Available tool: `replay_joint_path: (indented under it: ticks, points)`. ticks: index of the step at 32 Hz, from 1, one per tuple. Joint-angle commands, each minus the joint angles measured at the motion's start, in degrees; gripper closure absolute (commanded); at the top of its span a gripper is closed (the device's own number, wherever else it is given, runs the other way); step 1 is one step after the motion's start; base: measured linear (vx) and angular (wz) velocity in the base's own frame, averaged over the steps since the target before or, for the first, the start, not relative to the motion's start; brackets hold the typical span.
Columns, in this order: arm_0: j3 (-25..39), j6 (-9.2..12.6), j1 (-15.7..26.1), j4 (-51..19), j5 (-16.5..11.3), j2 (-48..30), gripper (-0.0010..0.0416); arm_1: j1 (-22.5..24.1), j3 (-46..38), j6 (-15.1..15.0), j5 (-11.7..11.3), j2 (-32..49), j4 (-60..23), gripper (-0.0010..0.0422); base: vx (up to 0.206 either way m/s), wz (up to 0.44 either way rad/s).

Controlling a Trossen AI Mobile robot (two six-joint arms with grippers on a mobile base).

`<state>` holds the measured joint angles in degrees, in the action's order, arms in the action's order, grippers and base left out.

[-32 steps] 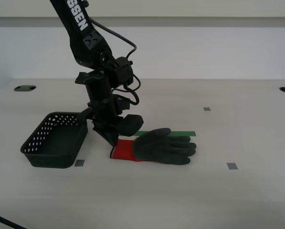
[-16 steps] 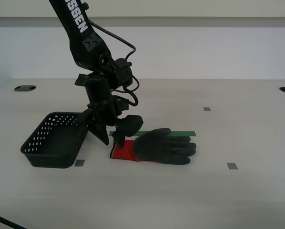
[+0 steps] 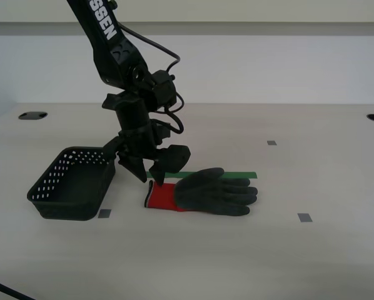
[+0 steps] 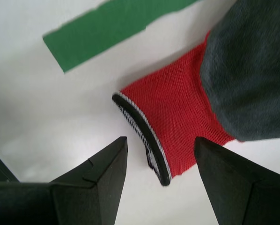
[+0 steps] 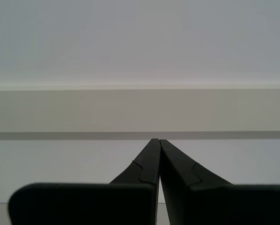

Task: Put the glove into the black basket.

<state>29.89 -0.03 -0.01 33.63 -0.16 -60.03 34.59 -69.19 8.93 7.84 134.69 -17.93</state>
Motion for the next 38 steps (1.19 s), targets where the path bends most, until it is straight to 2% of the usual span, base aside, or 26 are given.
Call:
replay_joint_path:
  ticks: [1, 7, 10, 14, 28, 29, 32, 33, 34, 38]
  points:
    - [0.09, 0.02, 0.02, 0.2, 0.0, -0.02, 0.0405, 0.24, 0.09, 0.98, -0.09, 0.04, -0.85, 0.022, 0.0, 0.0]
    - [0.09, 0.02, 0.02, 0.22, 0.0, -0.02, 0.0405, 0.5, 1.75, 1.22, -0.31, 0.04, -0.35, 0.022, 0.0, 0.0]
    - [0.09, 0.02, 0.02, 0.26, 0.0, -0.02, 0.0405, 0.52, 1.51, 1.2, 3.23, 3.02, -0.07, 0.022, 0.0, 0.0]
    - [0.09, 0.0, 0.02, 0.07, 0.0, -0.02, 0.0405, 0.59, 0.02, 2.05, 3.28, 7.19, 0.52, 0.022, 0.0, 0.0]
    - [0.09, 0.02, 0.0, 0.22, 0.0, -0.02, 0.0405, 0.79, -5.7, 3.39, 3.45, 5.92, -0.72, 0.0222, 0.0, 0.0]
    - [0.09, 0.0, 0.02, 0.17, 0.0, -0.02, 0.0405, 0.79, -5.7, 3.39, 3.45, 5.99, -0.76, 0.0231, 0.0, 0.0]
    - [0.09, 0.0, 0.0, 0.2, 0.0, -0.02, 0.0405, 0.81, -5.7, 3.67, 3.45, 5.99, -1.03, 0.0311, 0.0, 0.0]
    - [0.09, 0.02, 0.0, 0.2, 0.0, -0.02, 0.0405, 0.81, -5.7, 3.52, 3.45, 5.99, -1.05, 0.0375, 0.0, 0.0]
    - [0.09, 0.02, 0.02, 0.2, 0.0, -0.02, 0.0405, 0.81, -5.7, 2.91, 3.45, 5.99, -1.03, 0.0419, 0.0, 0.0]
    - [0.09, 0.02, 0.0, 0.2, 0.0, -0.02, 0.0405, 0.81, -5.7, 2.29, 3.45, 5.97, -1.36, 0.0412, 0.0, 0.0]
